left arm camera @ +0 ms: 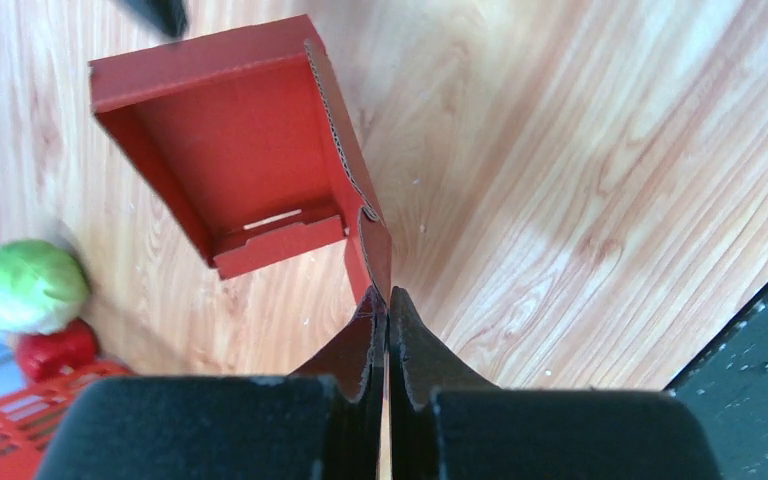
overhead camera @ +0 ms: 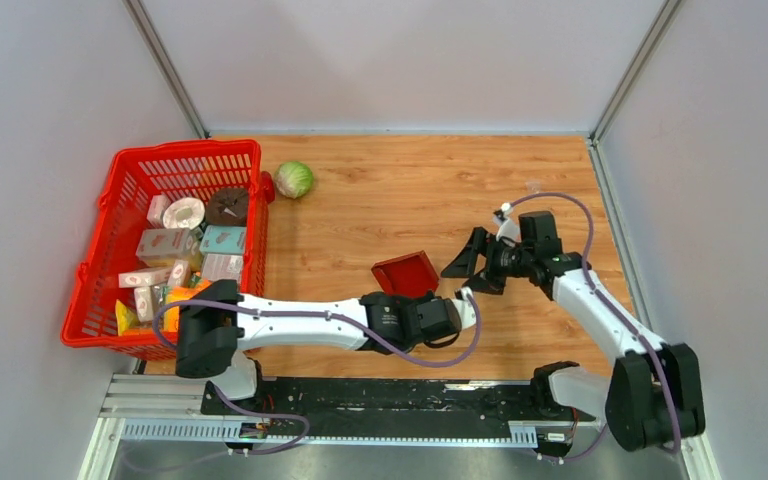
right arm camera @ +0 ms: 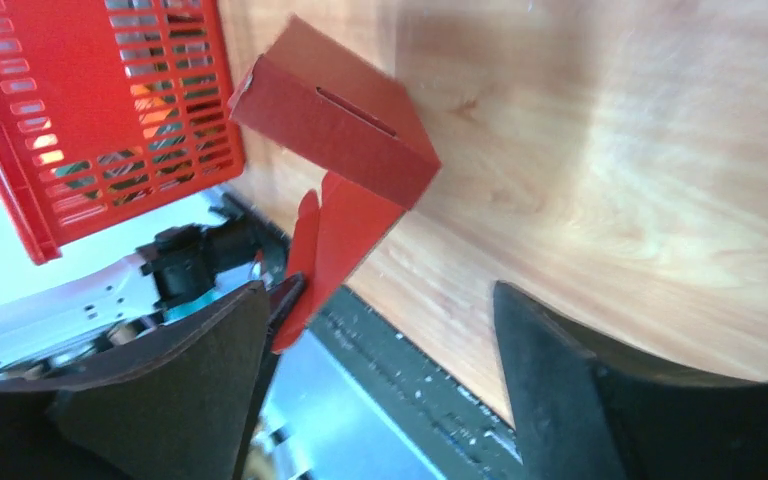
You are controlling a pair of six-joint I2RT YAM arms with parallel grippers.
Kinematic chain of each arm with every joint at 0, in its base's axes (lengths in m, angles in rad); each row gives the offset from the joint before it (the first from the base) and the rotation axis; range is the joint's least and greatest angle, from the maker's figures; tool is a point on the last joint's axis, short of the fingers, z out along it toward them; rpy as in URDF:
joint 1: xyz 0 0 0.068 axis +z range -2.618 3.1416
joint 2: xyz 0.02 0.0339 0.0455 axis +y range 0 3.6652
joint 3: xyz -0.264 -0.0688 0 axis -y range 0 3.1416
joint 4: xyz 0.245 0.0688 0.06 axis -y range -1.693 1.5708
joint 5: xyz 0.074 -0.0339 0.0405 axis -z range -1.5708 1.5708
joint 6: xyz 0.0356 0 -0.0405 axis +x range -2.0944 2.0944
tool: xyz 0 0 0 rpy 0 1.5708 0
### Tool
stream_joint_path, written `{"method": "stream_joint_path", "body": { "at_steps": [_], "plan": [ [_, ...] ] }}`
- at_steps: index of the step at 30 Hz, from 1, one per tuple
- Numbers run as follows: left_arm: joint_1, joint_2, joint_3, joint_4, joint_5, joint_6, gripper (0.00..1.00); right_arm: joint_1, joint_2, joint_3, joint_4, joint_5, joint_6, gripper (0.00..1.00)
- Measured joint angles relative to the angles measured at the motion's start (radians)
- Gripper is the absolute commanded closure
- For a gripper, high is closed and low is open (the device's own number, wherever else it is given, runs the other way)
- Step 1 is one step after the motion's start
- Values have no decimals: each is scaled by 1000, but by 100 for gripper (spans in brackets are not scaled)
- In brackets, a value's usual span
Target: Fold the paper box
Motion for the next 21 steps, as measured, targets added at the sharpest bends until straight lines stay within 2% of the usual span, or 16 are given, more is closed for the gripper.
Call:
{"method": "stream_joint_path", "body": {
  "at_steps": [3,7,10,14,18,21],
  "plan": [
    [34,-59,-4,-2,5,-78,100,-19,-101,56,-85,114,-68,5],
    [107,-112,43,-64,3,-253,100,-28,-242,71,-162,274,-108,3],
    [231,-164,114,-142,69,-458,100,-28,-304,64,-191,346,-119,1],
    [436,-285,101,-149,229,-717,100,-5,-335,37,-200,376,-151,0],
    [583,-349,59,-152,375,-957,100,127,-377,25,-203,396,-185,0],
    [644,-319,46,-166,500,-1133,100,351,-433,27,-181,465,-221,0]
  ]
}}
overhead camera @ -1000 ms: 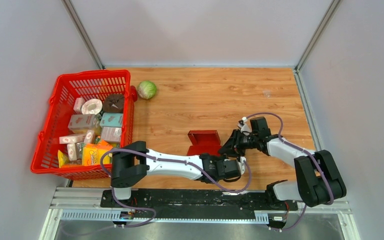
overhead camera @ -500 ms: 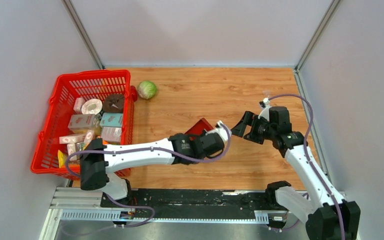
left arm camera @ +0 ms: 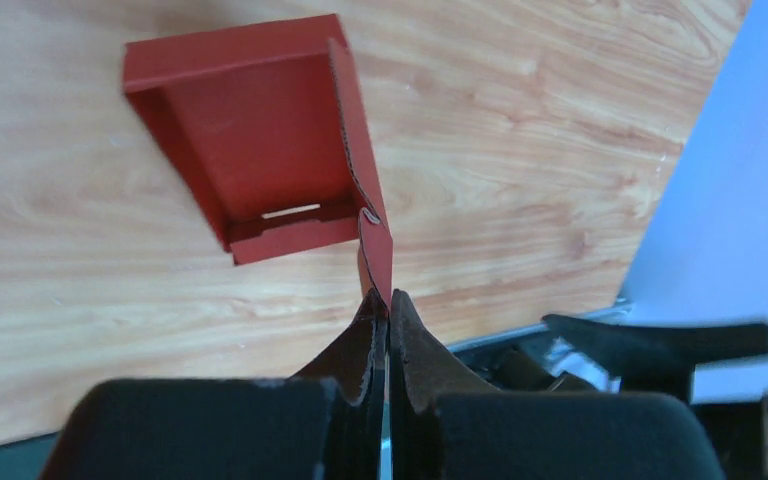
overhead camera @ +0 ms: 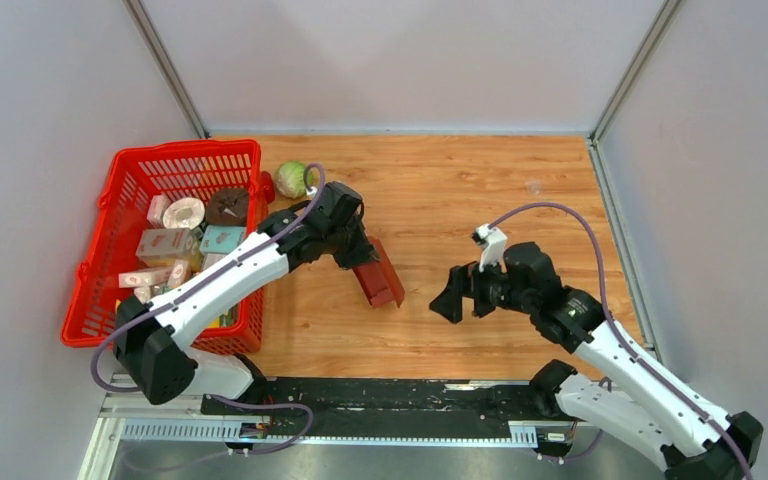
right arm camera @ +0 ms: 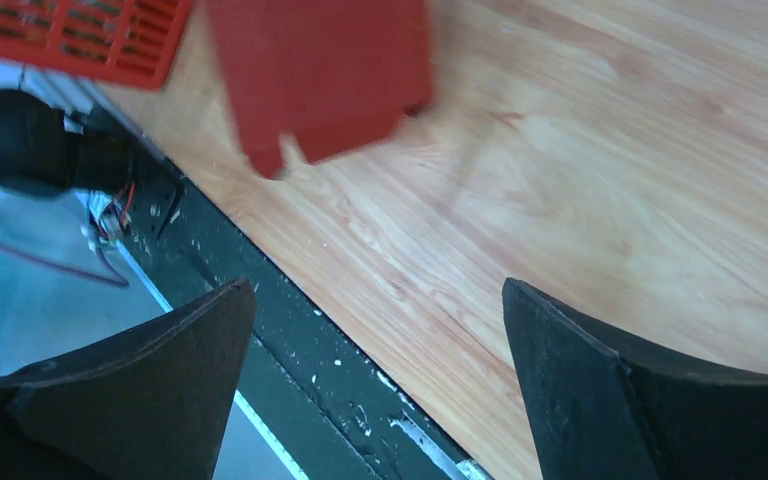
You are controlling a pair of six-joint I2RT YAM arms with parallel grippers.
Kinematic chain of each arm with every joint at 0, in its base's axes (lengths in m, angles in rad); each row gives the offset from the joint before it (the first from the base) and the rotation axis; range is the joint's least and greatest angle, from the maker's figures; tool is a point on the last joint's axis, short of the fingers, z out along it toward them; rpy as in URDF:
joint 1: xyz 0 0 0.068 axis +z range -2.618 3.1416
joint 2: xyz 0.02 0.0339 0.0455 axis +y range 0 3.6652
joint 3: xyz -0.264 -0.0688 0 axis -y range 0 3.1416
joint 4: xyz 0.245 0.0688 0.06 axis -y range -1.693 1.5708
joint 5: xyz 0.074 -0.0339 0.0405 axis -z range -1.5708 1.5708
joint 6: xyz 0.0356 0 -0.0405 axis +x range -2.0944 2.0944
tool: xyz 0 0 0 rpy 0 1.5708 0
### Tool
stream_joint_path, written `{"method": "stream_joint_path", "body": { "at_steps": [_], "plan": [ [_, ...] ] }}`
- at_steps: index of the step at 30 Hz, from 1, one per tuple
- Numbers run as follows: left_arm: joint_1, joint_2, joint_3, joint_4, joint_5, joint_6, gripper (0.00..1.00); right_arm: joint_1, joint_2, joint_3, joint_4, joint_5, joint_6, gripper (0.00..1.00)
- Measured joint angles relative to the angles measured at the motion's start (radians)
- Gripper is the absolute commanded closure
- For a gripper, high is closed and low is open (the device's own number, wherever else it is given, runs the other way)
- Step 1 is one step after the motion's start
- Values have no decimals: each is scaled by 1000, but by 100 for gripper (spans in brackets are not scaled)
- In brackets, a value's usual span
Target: Fold the paper box
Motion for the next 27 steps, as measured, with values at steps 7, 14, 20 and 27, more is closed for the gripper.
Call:
{"method": "stream_joint_path", "body": {
  "at_steps": [7,14,20,27],
  "plan": [
    [41,32,-182,59,175,-372,100,295,66,14,60,154,-79,0],
    [40,-3,-297,119,202,-636,100,396,89,1,108,251,-117,2],
    [41,-40,-352,207,211,-768,98,506,166,0,197,377,-168,4],
    [47,-77,-411,293,211,-802,32,504,330,12,223,520,-178,2]
  ]
}}
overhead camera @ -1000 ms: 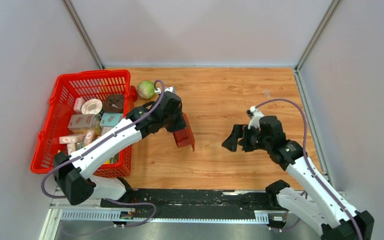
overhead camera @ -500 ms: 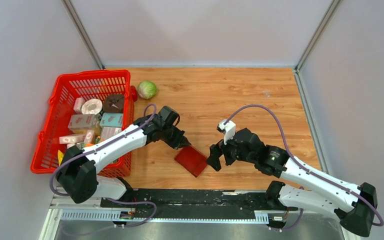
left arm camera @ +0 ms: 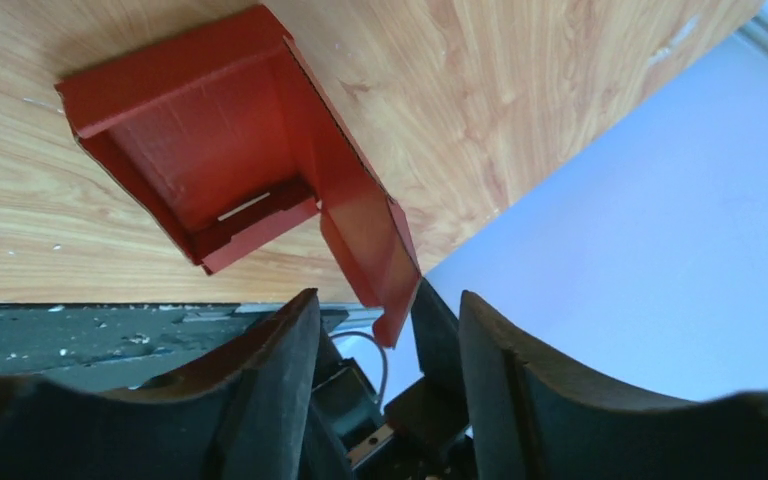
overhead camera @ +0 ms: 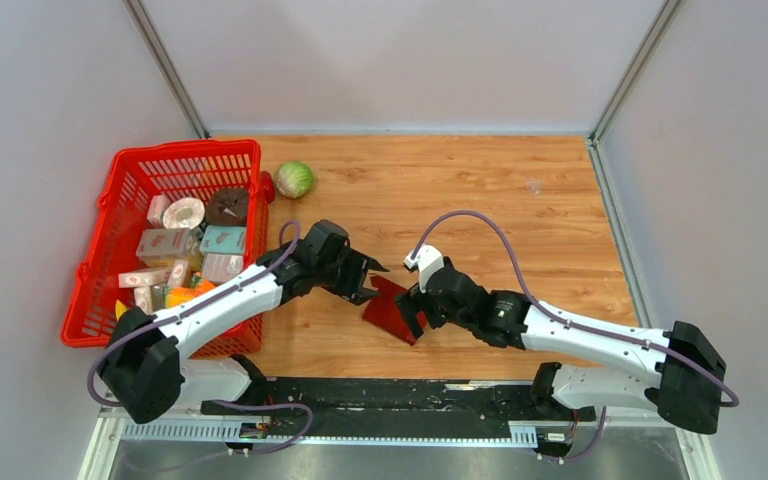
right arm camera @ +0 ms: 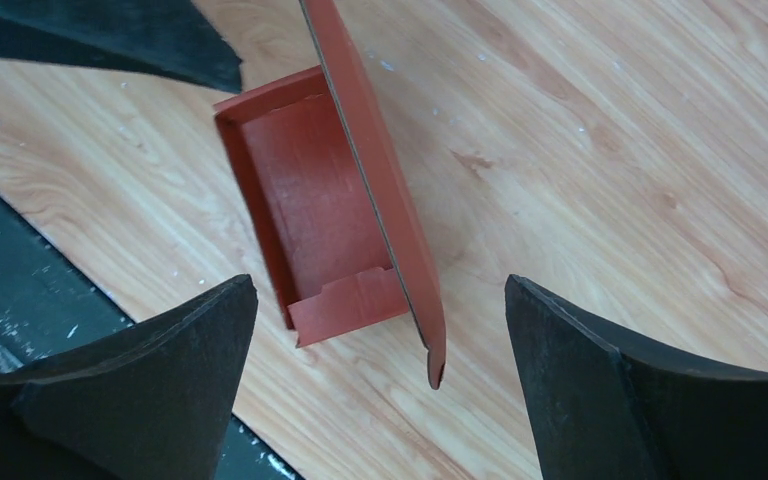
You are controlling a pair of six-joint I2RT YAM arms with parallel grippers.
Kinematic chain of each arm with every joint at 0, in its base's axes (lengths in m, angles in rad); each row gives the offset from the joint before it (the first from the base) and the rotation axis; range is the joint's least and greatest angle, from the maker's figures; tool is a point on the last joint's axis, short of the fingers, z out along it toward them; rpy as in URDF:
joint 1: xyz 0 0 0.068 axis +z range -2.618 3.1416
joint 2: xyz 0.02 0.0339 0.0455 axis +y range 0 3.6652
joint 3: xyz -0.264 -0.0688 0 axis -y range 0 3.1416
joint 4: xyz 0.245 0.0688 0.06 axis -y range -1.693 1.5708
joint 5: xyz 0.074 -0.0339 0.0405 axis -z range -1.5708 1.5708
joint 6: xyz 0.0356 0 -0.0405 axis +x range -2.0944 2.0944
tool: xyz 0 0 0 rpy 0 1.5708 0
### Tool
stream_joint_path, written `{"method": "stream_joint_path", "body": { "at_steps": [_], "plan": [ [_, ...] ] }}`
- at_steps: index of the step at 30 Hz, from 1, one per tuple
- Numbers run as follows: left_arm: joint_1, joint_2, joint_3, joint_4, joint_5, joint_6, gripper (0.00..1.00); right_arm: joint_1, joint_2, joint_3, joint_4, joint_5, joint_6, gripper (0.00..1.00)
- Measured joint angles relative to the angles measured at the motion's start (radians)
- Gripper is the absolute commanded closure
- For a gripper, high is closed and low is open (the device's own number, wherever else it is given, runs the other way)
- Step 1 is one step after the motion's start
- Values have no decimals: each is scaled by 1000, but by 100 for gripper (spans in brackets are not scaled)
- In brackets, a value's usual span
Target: Fold the paper box
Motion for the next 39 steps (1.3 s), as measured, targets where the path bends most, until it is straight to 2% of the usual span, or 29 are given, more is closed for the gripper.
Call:
{"method": "stream_joint_path", "body": {
  "at_steps": [1,6,9,13,16,17,19,20,21,25,27,28,39],
  "plan": [
    [1,-16,-11,9,-5,6,26,-3,8,2,0,11,0,1],
    [6,-148,-47,18,-53,104,25,-24,8,4,-3,50,17,0],
    [6,-280,-47,-9,-116,242,27,-34,-33,3,-34,66,60,0],
    [6,-502,-102,-25,-230,505,36,-47,-137,3,-108,92,175,1],
    [6,-582,-167,-37,-270,677,38,-59,-195,-7,-156,86,285,10],
    [6,-583,-185,-39,-273,721,39,-62,-217,-28,-151,68,321,19],
    [6,-536,-224,-23,-262,824,39,-64,-273,-108,-128,5,401,29],
    [6,-502,-236,-12,-248,866,38,-65,-298,-156,-97,-31,437,41],
    [6,-464,-243,1,-235,901,38,-65,-317,-208,-63,-62,479,45],
    [-24,-301,-244,64,-225,1020,39,-65,-330,-362,61,-143,595,49],
    [-49,-233,-241,96,-224,1065,43,-65,-304,-385,100,-152,624,61],
    [-58,-206,-239,112,-224,1078,44,-65,-281,-386,125,-154,642,64],
    [-91,-14,-232,303,-277,1126,45,-65,-109,-426,364,-145,716,66]
  ]
}}
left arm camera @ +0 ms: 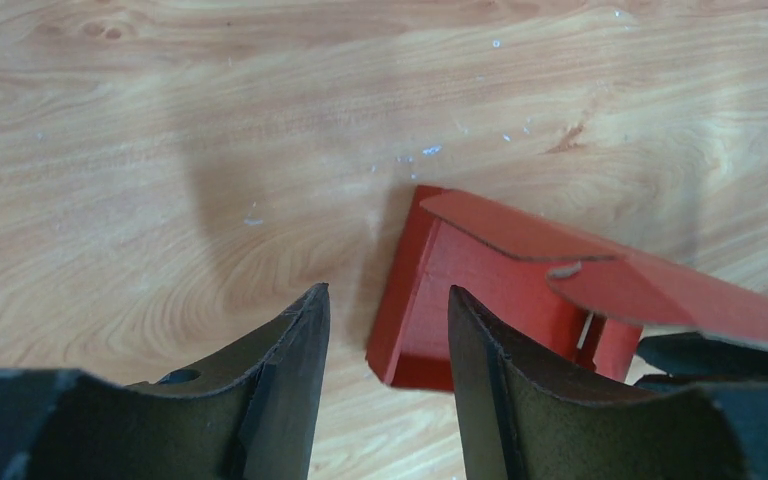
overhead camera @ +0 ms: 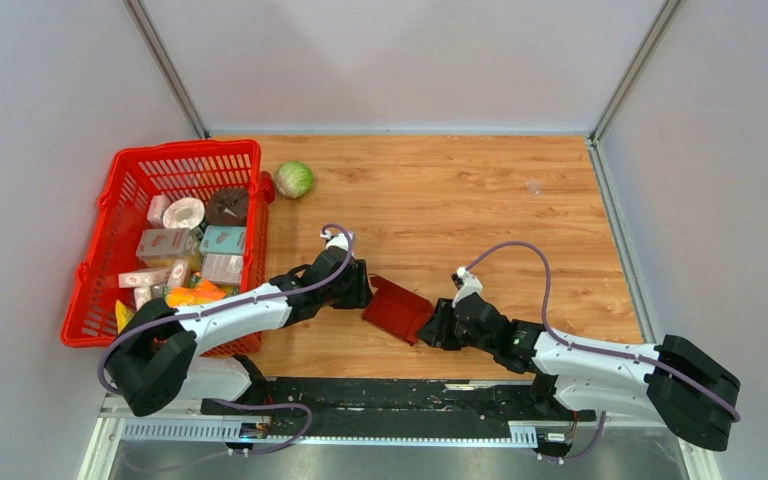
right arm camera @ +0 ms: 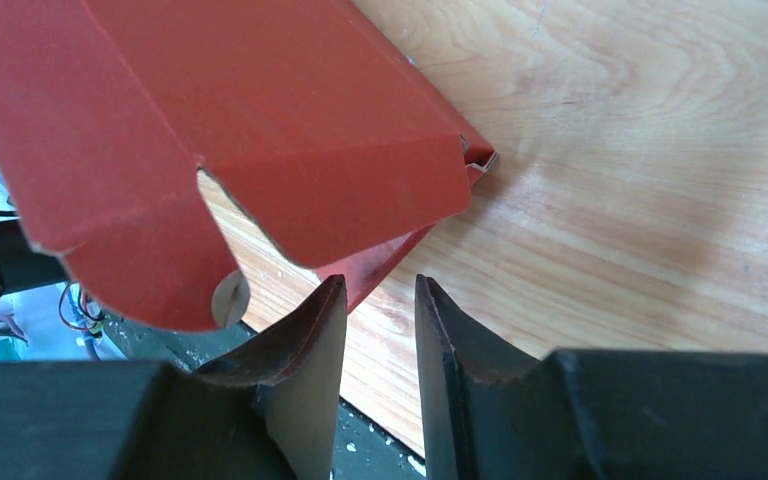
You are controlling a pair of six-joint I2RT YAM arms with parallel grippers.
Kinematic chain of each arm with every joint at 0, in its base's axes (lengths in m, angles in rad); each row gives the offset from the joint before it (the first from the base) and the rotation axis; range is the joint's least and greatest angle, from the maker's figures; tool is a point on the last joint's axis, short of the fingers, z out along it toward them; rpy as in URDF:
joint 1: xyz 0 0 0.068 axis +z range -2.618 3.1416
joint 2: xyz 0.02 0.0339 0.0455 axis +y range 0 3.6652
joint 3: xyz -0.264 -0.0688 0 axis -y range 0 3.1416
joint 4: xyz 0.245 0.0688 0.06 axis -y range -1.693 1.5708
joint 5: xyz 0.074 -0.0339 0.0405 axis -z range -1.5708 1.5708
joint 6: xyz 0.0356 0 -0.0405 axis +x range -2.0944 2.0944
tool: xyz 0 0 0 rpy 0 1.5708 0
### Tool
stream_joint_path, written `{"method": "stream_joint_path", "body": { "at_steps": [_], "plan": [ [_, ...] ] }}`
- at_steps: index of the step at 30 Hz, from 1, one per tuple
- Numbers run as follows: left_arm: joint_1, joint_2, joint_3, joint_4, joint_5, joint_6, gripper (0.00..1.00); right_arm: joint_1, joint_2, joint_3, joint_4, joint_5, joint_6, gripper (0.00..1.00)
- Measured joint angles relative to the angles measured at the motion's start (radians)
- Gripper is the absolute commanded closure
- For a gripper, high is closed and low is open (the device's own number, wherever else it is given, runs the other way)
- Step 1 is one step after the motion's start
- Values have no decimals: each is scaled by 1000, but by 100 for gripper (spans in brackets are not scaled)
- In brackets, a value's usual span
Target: Fold the paper box
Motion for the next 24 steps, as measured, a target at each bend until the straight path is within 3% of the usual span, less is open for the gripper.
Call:
{"method": "stream_joint_path", "body": {
  "at_steps": [9,15,24],
  "plan": [
    [-16,101,0,137,9,-5,48,-24,97,41,21,25,-21,62],
    [-58,135,-21,227,6,-34,49,-46,167,158,-40,52,-101,57],
    [-99,61,-130,274,-30,-93,43,-111,264,258,-185,21,-211,37]
  ]
}}
